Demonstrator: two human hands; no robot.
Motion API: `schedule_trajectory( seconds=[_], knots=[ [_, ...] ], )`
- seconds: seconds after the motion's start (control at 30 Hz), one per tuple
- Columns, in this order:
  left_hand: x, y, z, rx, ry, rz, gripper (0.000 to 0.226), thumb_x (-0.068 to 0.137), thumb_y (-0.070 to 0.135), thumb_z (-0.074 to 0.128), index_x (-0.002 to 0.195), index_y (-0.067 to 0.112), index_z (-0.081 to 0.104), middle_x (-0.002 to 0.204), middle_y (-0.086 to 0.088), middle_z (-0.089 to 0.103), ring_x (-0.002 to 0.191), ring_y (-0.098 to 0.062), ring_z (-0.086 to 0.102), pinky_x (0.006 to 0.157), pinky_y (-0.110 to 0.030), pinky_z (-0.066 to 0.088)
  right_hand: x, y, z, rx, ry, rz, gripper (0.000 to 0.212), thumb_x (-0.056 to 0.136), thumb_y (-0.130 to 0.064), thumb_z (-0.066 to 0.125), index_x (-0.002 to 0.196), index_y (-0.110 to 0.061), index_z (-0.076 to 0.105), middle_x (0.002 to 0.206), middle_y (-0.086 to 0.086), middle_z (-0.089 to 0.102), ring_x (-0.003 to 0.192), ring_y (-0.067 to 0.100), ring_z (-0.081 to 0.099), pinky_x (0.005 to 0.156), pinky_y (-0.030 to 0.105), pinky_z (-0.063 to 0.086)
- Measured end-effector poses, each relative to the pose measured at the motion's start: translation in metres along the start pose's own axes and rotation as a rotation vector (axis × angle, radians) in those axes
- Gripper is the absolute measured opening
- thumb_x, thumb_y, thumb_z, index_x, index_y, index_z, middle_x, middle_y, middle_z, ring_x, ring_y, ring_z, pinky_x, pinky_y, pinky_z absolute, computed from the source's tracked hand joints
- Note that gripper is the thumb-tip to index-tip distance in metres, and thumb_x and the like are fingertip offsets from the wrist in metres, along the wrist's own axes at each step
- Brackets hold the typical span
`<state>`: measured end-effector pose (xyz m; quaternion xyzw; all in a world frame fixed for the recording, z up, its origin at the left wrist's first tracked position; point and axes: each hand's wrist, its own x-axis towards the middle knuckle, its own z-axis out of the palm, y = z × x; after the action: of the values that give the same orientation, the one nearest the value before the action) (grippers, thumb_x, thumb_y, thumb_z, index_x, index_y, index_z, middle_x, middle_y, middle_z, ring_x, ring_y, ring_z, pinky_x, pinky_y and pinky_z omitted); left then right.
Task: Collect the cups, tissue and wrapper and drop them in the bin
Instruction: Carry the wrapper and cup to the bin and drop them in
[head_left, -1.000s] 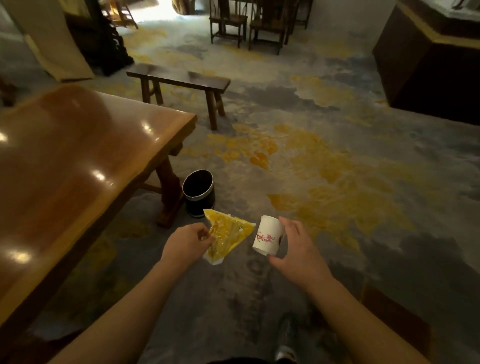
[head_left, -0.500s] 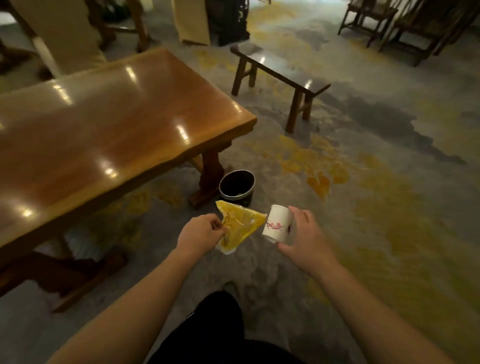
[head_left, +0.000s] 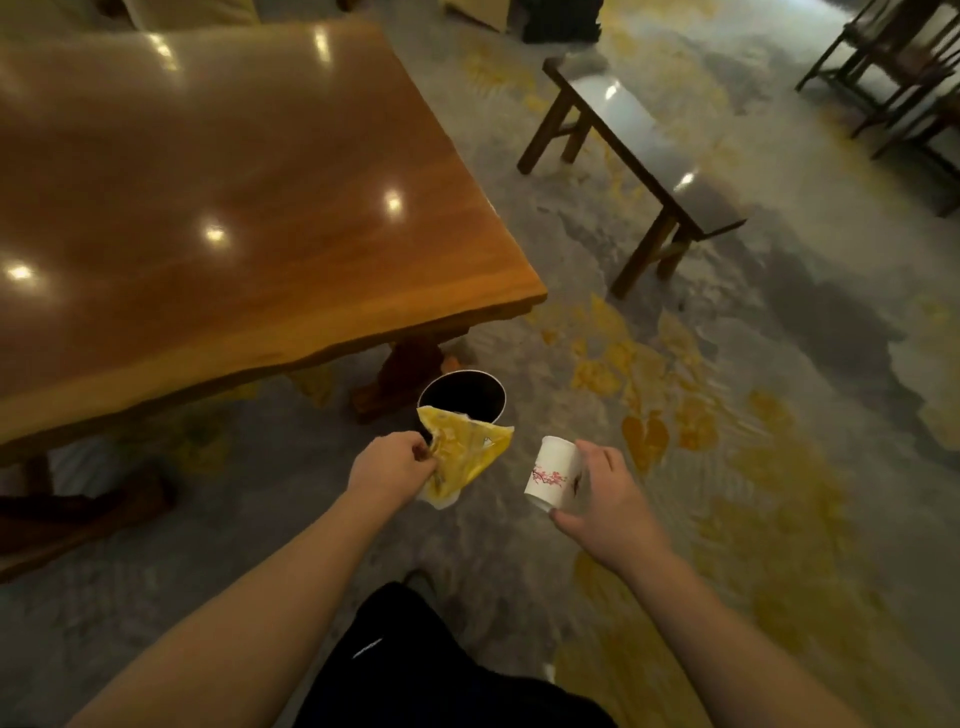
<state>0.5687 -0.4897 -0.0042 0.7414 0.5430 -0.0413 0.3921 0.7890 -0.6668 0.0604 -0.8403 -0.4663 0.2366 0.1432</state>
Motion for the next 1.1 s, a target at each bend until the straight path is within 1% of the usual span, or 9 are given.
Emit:
schedule_trajectory(
  seconds=[0.2, 0.33, 0.43, 0.53, 0.63, 0.73, 0.87, 1.0, 1.1],
  knots=[
    [0.055, 0.003, 0.012, 0.026, -0.043, -0.198, 0.013, 0.084, 0.046, 0.060, 0.088, 0.034, 0.064, 0.093, 0.003, 0.069, 0.093, -0.023, 0.064, 0.087, -0.044, 0.052, 0.085, 0.024, 0.017, -0.019, -0.154, 0.021, 0.093, 0.066, -0.032, 0.087, 0.143, -0.027, 0.035, 0.130, -0.008, 0.037, 0.097, 0.008, 0.048, 0.080, 0.027, 0.042],
    [0.083, -0.005, 0.031, -0.036, -0.065, -0.335, 0.015, 0.083, 0.046, 0.058, 0.078, 0.031, 0.061, 0.084, 0.006, 0.065, 0.084, -0.019, 0.062, 0.076, -0.037, 0.053, 0.146, 0.047, 0.039, -0.059, -0.272, 0.014, 0.093, 0.064, -0.036, 0.088, 0.141, -0.028, 0.035, 0.132, -0.005, 0.038, 0.105, 0.013, 0.052, 0.080, 0.030, 0.043],
    [0.098, -0.005, 0.052, -0.122, -0.071, -0.469, 0.019, 0.079, 0.045, 0.062, 0.073, 0.027, 0.062, 0.077, 0.005, 0.065, 0.080, -0.019, 0.064, 0.068, -0.033, 0.052, 0.192, 0.064, 0.057, -0.092, -0.369, -0.006, 0.089, 0.065, -0.039, 0.087, 0.138, -0.026, 0.038, 0.130, -0.002, 0.040, 0.096, 0.011, 0.048, 0.078, 0.031, 0.041],
    [0.116, 0.005, 0.074, -0.229, -0.057, -0.594, 0.023, 0.079, 0.045, 0.065, 0.070, 0.025, 0.061, 0.075, 0.004, 0.064, 0.084, -0.021, 0.066, 0.064, -0.030, 0.047, 0.238, 0.083, 0.072, -0.071, -0.443, -0.042, 0.090, 0.063, -0.041, 0.088, 0.137, -0.021, 0.040, 0.124, 0.001, 0.042, 0.092, 0.010, 0.042, 0.078, 0.031, 0.039],
    [0.145, 0.020, 0.106, -0.332, -0.006, -0.702, 0.026, 0.080, 0.047, 0.064, 0.065, 0.027, 0.058, 0.077, 0.000, 0.065, 0.088, -0.025, 0.067, 0.065, -0.029, 0.043, 0.281, 0.107, 0.090, -0.063, -0.525, -0.054, 0.093, 0.060, -0.041, 0.090, 0.137, -0.019, 0.041, 0.124, 0.003, 0.042, 0.097, 0.017, 0.051, 0.078, 0.032, 0.041],
    [0.176, 0.028, 0.137, -0.371, -0.016, -0.749, 0.024, 0.080, 0.046, 0.064, 0.068, 0.026, 0.059, 0.094, -0.004, 0.071, 0.094, -0.026, 0.068, 0.068, -0.027, 0.041, 0.305, 0.131, 0.110, -0.011, -0.536, 0.025, 0.098, 0.059, -0.035, 0.091, 0.139, -0.018, 0.038, 0.132, 0.006, 0.043, 0.110, 0.027, 0.057, 0.083, 0.036, 0.048],
    [0.237, 0.018, 0.189, -0.423, 0.004, -0.766, 0.024, 0.078, 0.049, 0.066, 0.071, 0.025, 0.067, 0.084, 0.002, 0.069, 0.088, -0.024, 0.068, 0.067, -0.029, 0.044, 0.355, 0.168, 0.153, 0.064, -0.513, 0.134, 0.099, 0.056, -0.034, 0.093, 0.137, -0.015, 0.041, 0.132, 0.008, 0.048, 0.114, 0.029, 0.057, 0.092, 0.048, 0.052],
    [0.295, -0.010, 0.221, -0.416, 0.014, -0.751, 0.035, 0.081, 0.051, 0.063, 0.063, 0.021, 0.057, 0.092, -0.010, 0.072, 0.088, -0.031, 0.067, 0.081, -0.040, 0.054, 0.397, 0.185, 0.203, 0.122, -0.428, 0.113, 0.093, 0.058, -0.034, 0.093, 0.135, -0.016, 0.044, 0.124, 0.002, 0.045, 0.108, 0.023, 0.055, 0.089, 0.040, 0.050],
    [0.334, -0.031, 0.233, -0.389, 0.084, -0.721, 0.040, 0.082, 0.050, 0.064, 0.061, 0.017, 0.057, 0.086, -0.012, 0.071, 0.084, -0.033, 0.067, 0.078, -0.041, 0.055, 0.423, 0.193, 0.239, 0.109, -0.412, 0.082, 0.091, 0.059, -0.038, 0.092, 0.134, -0.015, 0.046, 0.123, 0.003, 0.044, 0.106, 0.024, 0.055, 0.086, 0.037, 0.048]
  ],
)
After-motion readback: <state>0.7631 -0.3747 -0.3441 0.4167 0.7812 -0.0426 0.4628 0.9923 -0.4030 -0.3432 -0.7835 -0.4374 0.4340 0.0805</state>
